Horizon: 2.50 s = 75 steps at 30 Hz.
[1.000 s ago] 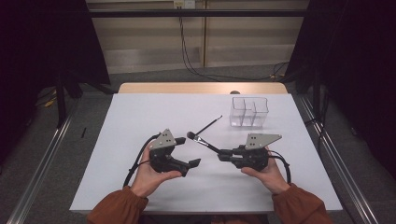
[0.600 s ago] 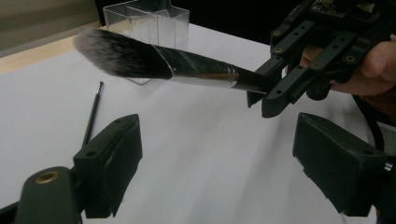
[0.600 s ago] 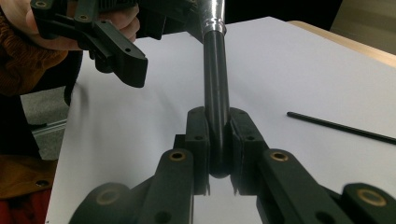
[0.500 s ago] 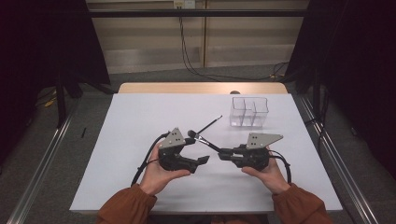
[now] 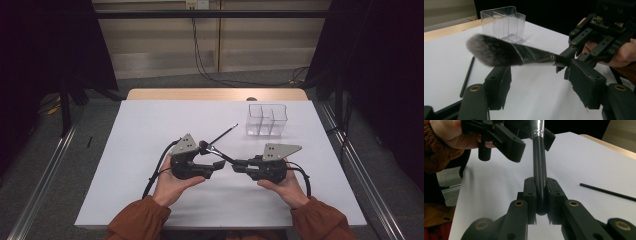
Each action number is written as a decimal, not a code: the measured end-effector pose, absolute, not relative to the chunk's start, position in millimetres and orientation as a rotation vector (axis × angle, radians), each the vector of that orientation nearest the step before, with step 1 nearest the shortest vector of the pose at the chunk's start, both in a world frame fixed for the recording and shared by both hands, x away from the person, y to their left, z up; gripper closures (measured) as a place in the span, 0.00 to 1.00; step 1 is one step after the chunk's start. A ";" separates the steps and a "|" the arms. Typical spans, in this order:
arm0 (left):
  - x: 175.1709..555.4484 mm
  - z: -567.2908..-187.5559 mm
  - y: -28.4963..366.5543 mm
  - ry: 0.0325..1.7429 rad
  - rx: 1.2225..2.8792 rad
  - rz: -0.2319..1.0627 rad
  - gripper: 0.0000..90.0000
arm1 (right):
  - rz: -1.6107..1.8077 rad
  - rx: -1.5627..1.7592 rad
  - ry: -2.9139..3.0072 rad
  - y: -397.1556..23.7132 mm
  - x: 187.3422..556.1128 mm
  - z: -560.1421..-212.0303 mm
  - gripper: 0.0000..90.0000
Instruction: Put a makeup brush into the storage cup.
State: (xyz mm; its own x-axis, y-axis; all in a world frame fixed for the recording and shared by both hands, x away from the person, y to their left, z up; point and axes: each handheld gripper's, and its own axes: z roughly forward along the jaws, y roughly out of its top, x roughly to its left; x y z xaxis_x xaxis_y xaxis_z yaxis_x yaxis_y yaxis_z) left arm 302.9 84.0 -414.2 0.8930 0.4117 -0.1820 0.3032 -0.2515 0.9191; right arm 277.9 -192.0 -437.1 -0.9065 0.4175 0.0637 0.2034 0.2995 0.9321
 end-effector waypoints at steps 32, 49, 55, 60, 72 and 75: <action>307.6 -408.1 84.3 0.578 1.761 -0.052 0.77 | 1.602 0.548 2.404 -186.2 277.4 -444.5 0.89; 303.2 -403.4 78.5 0.528 1.753 -0.072 0.88 | 1.625 0.593 2.439 -180.6 279.8 -451.2 0.83; 303.1 -401.4 79.2 0.535 1.752 -0.055 0.88 | 1.632 0.621 2.437 -182.2 279.6 -449.8 0.75; 305.1 -400.2 83.3 0.543 1.746 -0.043 0.88 | 1.639 0.635 2.434 -183.7 280.2 -449.3 0.69; 307.6 -393.8 89.6 0.562 1.784 -0.042 0.88 | 1.709 0.701 2.379 -195.8 279.7 -439.8 0.41; 308.0 -391.0 91.3 0.562 1.799 -0.040 0.88 | 1.718 0.714 2.369 -197.8 280.1 -439.0 0.34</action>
State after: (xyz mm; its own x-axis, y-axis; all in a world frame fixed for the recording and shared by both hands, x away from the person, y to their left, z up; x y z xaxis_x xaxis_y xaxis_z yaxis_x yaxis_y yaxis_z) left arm 308.0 91.3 -391.0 0.8832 0.3520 -0.3100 0.3926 -0.1930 0.8992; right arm 280.1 -197.8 -439.0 -0.8797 0.4449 0.1678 0.2978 0.2405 0.9238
